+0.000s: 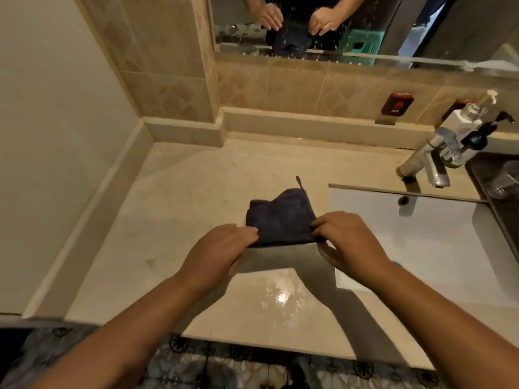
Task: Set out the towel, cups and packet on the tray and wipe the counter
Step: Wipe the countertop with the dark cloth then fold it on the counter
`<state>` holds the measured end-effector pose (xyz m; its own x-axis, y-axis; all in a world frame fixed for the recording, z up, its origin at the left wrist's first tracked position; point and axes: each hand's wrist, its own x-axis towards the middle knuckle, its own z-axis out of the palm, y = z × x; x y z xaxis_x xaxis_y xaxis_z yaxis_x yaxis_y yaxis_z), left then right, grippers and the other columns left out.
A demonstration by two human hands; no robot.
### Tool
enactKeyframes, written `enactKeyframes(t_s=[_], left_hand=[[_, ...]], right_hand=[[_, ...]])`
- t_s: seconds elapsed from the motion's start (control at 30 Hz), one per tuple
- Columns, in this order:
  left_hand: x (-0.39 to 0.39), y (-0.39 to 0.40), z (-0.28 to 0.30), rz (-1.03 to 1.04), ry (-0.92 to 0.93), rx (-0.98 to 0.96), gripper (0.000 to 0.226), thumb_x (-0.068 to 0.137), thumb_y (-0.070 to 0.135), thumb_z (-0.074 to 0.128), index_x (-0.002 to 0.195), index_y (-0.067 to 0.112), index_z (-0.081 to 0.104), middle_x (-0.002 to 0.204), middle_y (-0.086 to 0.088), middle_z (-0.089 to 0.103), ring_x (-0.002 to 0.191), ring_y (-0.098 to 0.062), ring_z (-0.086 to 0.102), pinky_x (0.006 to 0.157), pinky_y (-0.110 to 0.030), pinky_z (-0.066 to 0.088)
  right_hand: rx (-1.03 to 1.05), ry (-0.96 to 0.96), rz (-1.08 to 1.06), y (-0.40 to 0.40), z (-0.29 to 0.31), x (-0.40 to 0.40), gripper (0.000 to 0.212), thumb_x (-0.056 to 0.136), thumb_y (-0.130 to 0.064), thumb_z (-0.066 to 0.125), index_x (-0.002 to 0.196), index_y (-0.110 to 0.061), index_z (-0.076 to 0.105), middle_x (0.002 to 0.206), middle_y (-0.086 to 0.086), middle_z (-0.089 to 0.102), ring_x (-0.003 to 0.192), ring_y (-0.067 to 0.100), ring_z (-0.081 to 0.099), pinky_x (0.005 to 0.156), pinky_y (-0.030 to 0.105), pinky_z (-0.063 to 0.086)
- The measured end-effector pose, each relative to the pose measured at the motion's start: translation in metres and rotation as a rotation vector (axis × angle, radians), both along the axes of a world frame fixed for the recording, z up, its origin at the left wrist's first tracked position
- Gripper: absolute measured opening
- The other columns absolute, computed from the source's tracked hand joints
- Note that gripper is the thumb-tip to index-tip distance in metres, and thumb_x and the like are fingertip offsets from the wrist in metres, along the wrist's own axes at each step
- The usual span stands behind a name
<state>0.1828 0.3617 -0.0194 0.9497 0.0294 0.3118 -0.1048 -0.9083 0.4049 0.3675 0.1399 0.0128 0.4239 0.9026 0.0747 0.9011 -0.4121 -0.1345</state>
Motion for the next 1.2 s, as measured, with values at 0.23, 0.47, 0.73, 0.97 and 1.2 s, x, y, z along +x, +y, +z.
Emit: enactKeyframes(t_s=[0.23,0.47,0.73,0.97,1.2], left_hand=[[-0.055,-0.043,-0.105,-0.125,0.629,0.192,0.038,0.091,0.013,0.055,0.128,0.020,0.057,0.142,-0.005,0.051,0.133,-0.023,0.043,0.113,-0.042,0.025],[-0.077,-0.050,-0.103,-0.038,0.460,-0.056,0.032,0.089,0.018,0.052,0.116,0.026,0.066,0.118,0.005,0.069,0.115,-0.011,0.058,0.108,-0.039,0.035],[-0.004,-0.024,-0.075,0.473,0.536,-0.636,0.028,0.099,0.028,0.047,0.127,0.027,0.052,0.107,0.011,0.062,0.092,-0.003,0.058,0.074,-0.020,0.044],[0.012,-0.033,-0.088,0.515,0.545,-0.127,0.032,0.099,0.030,0.044,0.129,0.020,0.050,0.115,-0.003,0.062,0.095,-0.021,0.059,0.083,-0.038,0.051],[-0.009,-0.050,-0.098,0.182,0.379,0.211,0.053,0.098,0.036,0.045,0.146,0.015,0.040,0.156,-0.009,0.035,0.143,-0.032,0.031,0.112,-0.054,0.027]], right_hand=[[-0.098,0.332,0.037,-0.051,-0.129,-0.079,0.007,0.080,-0.029,0.065,0.081,-0.030,0.071,0.102,-0.010,0.069,0.095,0.012,0.063,0.080,0.027,0.049],[-0.056,0.448,-0.013,-0.064,-0.102,-0.091,0.014,0.083,-0.028,0.057,0.093,-0.031,0.067,0.087,-0.012,0.071,0.076,0.011,0.065,0.068,0.026,0.051],[0.028,0.621,-0.371,-0.011,-0.104,-0.029,0.024,0.098,-0.022,0.061,0.121,-0.020,0.065,0.112,-0.005,0.067,0.094,0.008,0.058,0.079,0.017,0.041],[0.009,0.439,-0.518,-0.002,-0.118,-0.029,0.032,0.095,-0.035,0.065,0.123,-0.021,0.062,0.117,-0.002,0.065,0.096,0.019,0.066,0.074,0.025,0.046],[-0.041,0.094,-0.062,-0.020,-0.125,-0.067,0.063,0.096,-0.051,0.043,0.141,-0.008,0.054,0.148,0.014,0.050,0.134,0.036,0.048,0.107,0.055,0.040]])
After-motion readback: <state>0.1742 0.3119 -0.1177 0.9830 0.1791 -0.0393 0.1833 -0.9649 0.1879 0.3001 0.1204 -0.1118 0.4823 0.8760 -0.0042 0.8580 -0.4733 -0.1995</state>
